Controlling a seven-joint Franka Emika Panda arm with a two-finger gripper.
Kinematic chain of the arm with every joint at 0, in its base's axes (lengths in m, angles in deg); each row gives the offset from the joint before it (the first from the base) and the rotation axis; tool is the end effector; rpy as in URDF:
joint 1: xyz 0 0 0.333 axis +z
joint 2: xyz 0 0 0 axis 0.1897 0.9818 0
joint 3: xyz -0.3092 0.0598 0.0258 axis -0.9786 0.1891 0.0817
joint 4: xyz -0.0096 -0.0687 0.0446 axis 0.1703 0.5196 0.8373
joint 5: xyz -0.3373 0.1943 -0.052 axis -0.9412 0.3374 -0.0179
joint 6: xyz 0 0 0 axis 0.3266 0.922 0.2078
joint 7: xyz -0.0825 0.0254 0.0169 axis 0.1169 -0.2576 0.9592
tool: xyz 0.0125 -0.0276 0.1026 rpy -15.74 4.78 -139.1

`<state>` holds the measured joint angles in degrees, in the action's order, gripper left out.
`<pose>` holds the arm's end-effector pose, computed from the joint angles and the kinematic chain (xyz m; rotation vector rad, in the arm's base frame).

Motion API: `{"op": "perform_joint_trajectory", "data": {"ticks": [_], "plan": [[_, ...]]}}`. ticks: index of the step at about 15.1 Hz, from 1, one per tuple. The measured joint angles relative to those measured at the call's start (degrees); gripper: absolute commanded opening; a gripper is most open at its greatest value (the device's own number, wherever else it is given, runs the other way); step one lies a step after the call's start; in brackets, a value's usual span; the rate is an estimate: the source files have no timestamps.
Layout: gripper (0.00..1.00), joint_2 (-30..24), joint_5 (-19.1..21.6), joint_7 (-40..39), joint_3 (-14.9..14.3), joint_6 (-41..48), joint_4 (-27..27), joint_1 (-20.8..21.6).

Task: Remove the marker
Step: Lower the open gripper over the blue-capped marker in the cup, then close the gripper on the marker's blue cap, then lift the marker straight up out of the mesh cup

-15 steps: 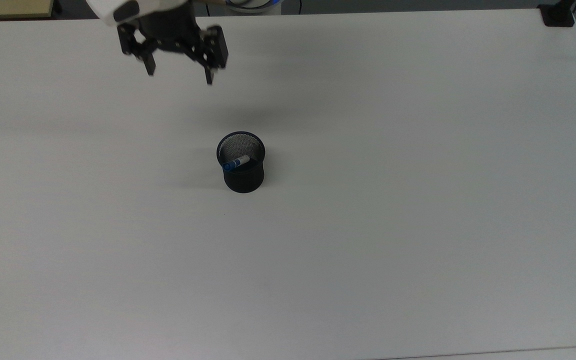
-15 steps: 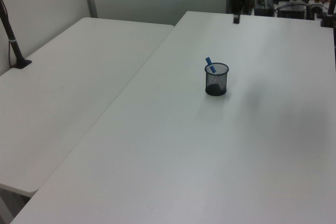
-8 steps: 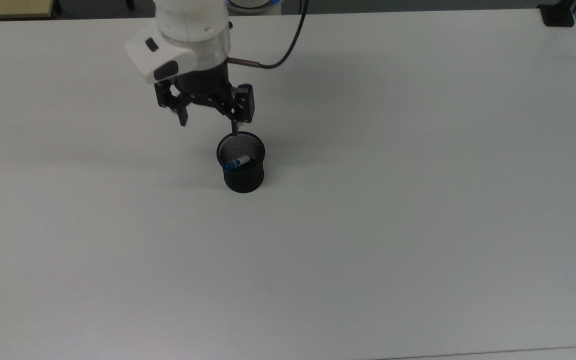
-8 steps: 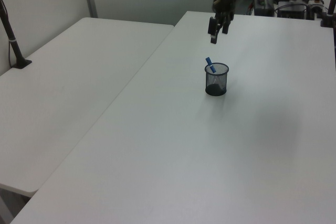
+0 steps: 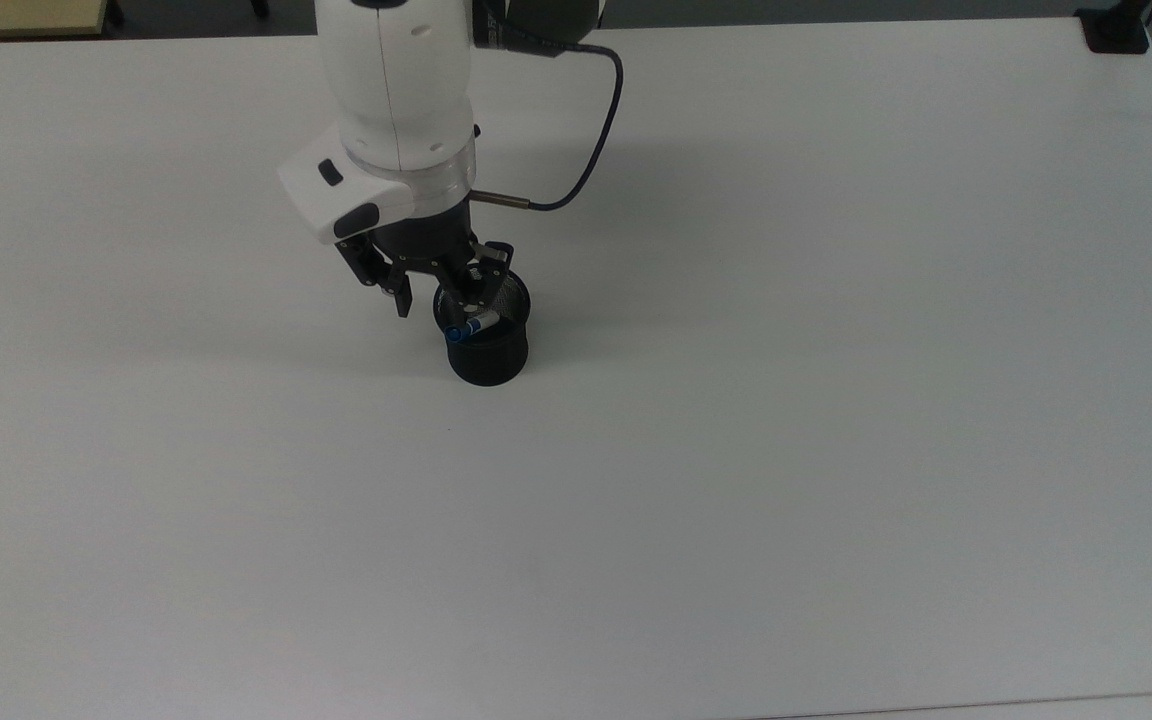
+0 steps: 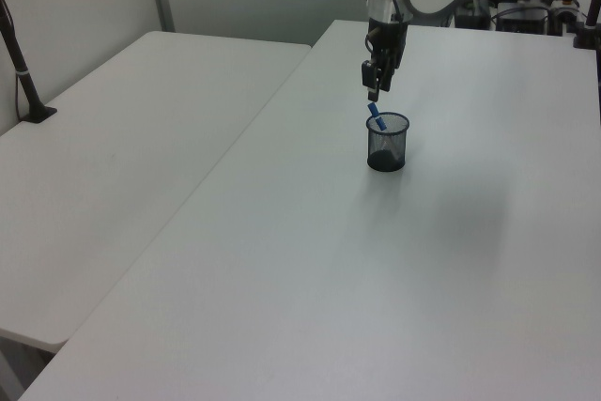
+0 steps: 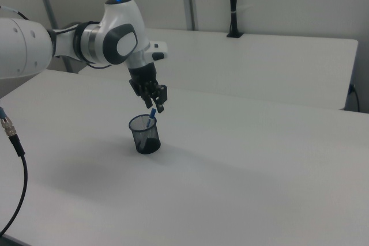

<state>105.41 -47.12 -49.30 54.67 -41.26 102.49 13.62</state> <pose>0.6728 0.0037 0.4378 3.0870 -0.2482 0.1903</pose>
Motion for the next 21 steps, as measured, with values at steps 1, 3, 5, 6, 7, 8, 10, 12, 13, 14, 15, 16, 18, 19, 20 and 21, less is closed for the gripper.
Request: {"op": "perform_joint_trajectory", "data": {"ticks": [1,3,5,6,7,8,10,12,13,14,15,16,18,19,20,21], "plan": [[0.52,0.51,0.0,0.0,0.0,-0.35,0.0,0.11],[0.48,1.63,0.0,0.0,0.02,-1.51,-0.01,0.9],[0.43,2.27,0.0,0.0,0.02,-1.99,-0.02,1.49],[0.38,2.37,0.0,0.0,0.02,-2.07,-0.03,1.6],[0.33,2.37,0.0,0.0,0.02,-2.07,-0.05,1.61],[0.25,2.37,0.0,0.0,0.02,-2.07,-0.11,1.6],[0.09,2.37,0.0,0.0,0.02,-2.07,-0.18,1.6],[0.0,2.37,0.0,0.0,0.02,-2.07,-0.21,1.58],[0.0,2.35,-0.02,0.0,0.01,-2.09,-0.3,1.57],[0.0,2.32,-0.03,0.0,0.01,-2.09,-0.39,1.54],[0.0,2.29,-0.03,0.0,0.01,-2.09,-0.45,1.47],[0.0,2.22,-0.03,0.0,0.0,-2.09,-0.51,1.39],[0.0,1.79,-0.03,0.0,-0.04,-2.09,-0.81,1.31],[0.0,1.4,-0.03,0.0,-0.05,-2.09,-1.31,1.3],[0.0,0.88,-0.03,0.0,-0.05,-2.09,-1.93,1.3],[0.0,0.06,-0.02,0.0,-0.05,-2.09,-2.54,1.3]]}}
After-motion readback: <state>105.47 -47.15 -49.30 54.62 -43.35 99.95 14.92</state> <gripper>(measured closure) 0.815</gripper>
